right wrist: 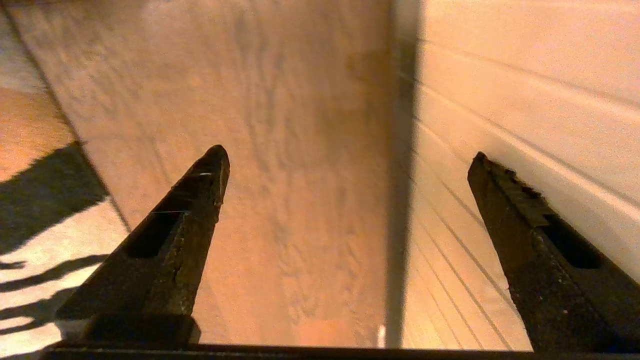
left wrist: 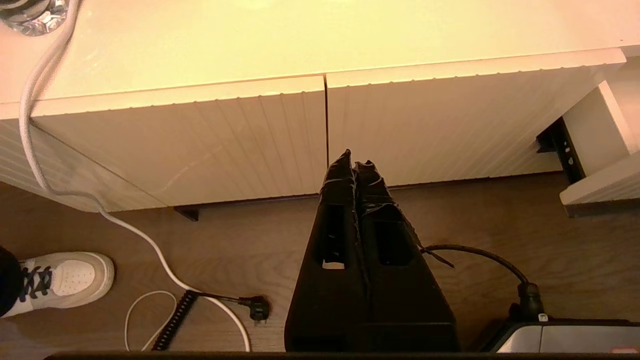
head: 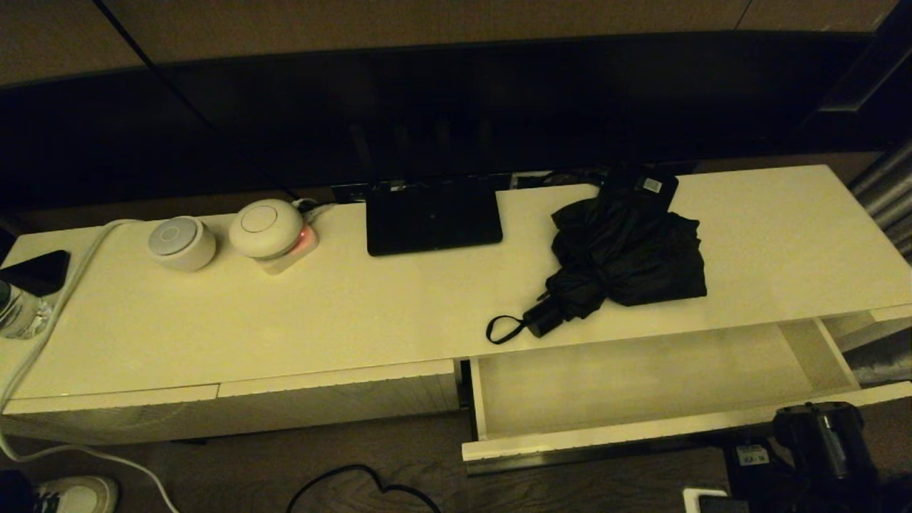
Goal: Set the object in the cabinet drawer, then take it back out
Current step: Open the drawer
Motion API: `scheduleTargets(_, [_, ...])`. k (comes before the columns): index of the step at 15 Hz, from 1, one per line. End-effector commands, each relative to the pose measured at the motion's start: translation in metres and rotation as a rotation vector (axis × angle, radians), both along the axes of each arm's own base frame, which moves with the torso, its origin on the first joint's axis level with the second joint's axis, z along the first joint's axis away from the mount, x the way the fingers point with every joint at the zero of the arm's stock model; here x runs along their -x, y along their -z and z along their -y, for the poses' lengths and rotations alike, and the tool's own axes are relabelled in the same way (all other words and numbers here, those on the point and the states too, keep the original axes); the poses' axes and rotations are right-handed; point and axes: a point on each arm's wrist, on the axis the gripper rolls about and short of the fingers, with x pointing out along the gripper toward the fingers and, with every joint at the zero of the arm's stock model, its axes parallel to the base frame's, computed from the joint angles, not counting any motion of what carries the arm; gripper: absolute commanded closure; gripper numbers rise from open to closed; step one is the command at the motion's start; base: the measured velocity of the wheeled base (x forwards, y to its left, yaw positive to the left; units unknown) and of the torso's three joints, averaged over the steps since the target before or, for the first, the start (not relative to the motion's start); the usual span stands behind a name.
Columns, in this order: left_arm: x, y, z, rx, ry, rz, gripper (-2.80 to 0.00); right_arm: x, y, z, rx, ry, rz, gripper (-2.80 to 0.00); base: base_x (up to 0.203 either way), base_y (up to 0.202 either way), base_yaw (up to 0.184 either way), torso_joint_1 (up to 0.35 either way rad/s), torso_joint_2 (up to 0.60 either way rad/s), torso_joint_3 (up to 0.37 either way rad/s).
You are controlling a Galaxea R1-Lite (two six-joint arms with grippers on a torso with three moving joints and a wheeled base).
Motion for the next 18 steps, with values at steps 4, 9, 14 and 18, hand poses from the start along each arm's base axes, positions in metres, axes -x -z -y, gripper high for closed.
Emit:
scheduleTargets(4, [0.0, 0.001, 0.0, 0.0, -0.001, -0.003, 0.0, 0.043, -0.058, 0.008, -0.011, -0.002, 0.099, 0.0, 0.0, 0.0, 0.0, 0.0, 0.0, 0.0])
scheduleTargets(9, [0.0, 0.001, 0.0, 0.0, -0.001, -0.003, 0.0, 0.121, -0.127, 0.021, -0.013, 0.057, -0.13, 0.0, 0.0, 0.0, 0.0, 0.0, 0.0, 0.0])
scheduleTargets(14, [0.0, 0.001, 0.0, 0.0, -0.001, -0.003, 0.0, 0.124, -0.174, 0.019, -0.396, 0.453, -0.228, 0.0, 0.0, 0.0, 0.0, 0.0, 0.0, 0.0])
scheduleTargets(18, [0.0, 0.001, 0.0, 0.0, -0.001, -0.003, 0.0, 0.093, -0.179, 0.012, -0.558, 0.69, -0.37, 0.0, 0.0, 0.0, 0.0, 0.0, 0.0, 0.0])
